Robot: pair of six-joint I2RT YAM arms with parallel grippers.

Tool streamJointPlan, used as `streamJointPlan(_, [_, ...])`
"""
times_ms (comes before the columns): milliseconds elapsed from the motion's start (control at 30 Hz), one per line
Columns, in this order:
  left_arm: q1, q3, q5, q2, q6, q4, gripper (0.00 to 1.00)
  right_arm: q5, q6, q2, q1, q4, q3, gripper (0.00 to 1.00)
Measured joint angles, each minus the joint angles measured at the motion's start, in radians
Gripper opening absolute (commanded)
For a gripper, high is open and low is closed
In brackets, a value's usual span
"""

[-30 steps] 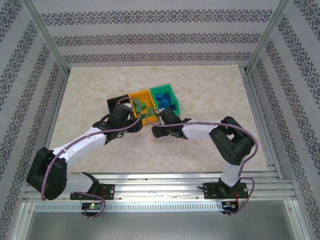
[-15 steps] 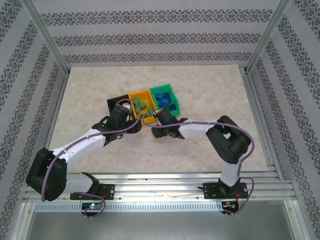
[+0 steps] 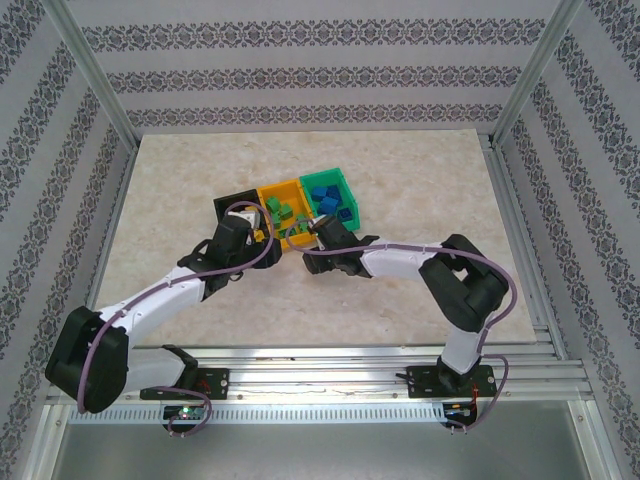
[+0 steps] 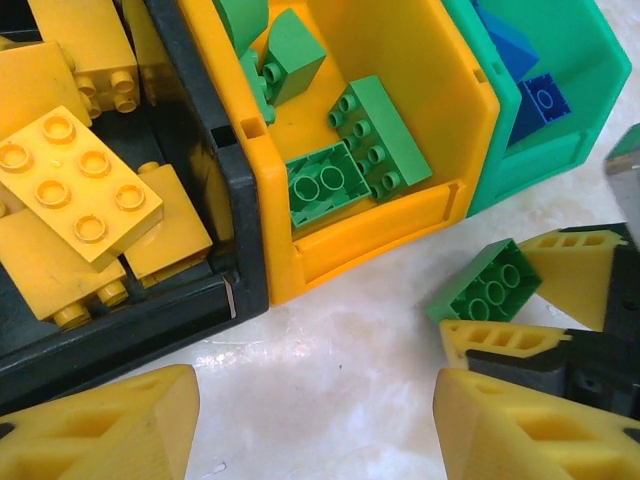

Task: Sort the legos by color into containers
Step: Pick up the lego from the center of the table, then place the lego in the container.

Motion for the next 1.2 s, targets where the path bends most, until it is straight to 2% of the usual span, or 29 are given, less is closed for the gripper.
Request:
streamJointPlan(200, [0.007,-0.016,-0.020,-0.014,-0.027,0.018,0.63,-0.002,0.003,-0.042,0.000,0.012,-0.003,0.61])
streamJointPlan(500, [0.032,-0.109,-0.047,-0.140,-0.076,0.026,0.64,-0.051,0.006,-0.043,-0.005,0.010,0.045,0.61])
streamJointPlan(700, [0.039,-0.150,-0.067,-0.231,-0.106,0.025,0.64,-0.132,0.040,0.023,-0.056,0.030,0.261,0.62])
streamJointPlan(867, [0.046,-0.172,-0.071,-0.263,-0.131,0.013,0.65,-0.164,0.063,0.182,-0.090,0.022,0.498,0.72])
streamJointPlan(967, [0.049,-0.174,-0.072,-0.277,-0.138,-0.005,0.66,-0.181,0.079,0.246,-0.104,0.013,0.563,0.74])
streamJointPlan(1000, [0.051,-0.174,-0.073,-0.284,-0.139,-0.014,0.70,-0.188,0.081,0.252,-0.108,0.005,0.564,0.74])
streamJointPlan(1033, [0.053,-0.174,-0.076,-0.292,-0.140,-0.024,0.82,-0.194,0.083,0.254,-0.112,-0.009,0.563,0.74])
streamJointPlan(1100, [0.058,-0.174,-0.081,-0.307,-0.146,-0.045,0.92,-0.208,0.083,0.253,-0.117,-0.011,0.553,0.75])
streamJointPlan(1200, [0.077,-0.176,-0.099,-0.325,-0.151,-0.063,0.93,-0.230,0.082,0.229,-0.121,-0.003,0.505,0.75])
